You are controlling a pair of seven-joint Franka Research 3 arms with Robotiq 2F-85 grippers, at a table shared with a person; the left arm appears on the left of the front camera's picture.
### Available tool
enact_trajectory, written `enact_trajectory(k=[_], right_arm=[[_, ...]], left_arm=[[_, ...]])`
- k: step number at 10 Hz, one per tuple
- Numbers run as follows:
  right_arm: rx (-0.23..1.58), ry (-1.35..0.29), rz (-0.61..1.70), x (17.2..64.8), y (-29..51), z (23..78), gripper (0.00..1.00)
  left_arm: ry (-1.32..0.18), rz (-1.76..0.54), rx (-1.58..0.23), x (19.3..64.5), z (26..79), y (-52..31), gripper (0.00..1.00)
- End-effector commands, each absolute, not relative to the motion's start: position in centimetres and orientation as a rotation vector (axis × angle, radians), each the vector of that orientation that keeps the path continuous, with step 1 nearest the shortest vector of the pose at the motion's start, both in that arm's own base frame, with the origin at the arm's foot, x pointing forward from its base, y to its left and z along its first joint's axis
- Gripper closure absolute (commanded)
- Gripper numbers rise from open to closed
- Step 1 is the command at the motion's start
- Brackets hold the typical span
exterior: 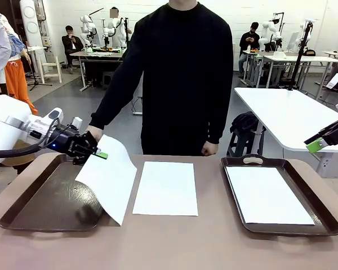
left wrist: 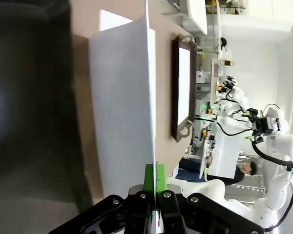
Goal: Sort the A4 documents.
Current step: Place the A4 Paper in the designated Handle tray.
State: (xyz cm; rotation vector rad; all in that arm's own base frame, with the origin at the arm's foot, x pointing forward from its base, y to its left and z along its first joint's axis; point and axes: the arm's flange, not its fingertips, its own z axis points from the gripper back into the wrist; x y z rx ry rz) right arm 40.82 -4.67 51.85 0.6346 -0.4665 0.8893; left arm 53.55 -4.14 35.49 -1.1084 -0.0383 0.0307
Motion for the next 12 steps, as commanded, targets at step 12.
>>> enact_trajectory(k=[12], right_arm=[[0.633,-0.463,0.896,40.7,-4.7,51.9,0.0]], left_arm=[[0.004,0.029,-0.632,55.2,34.9,4.1,0.99]])
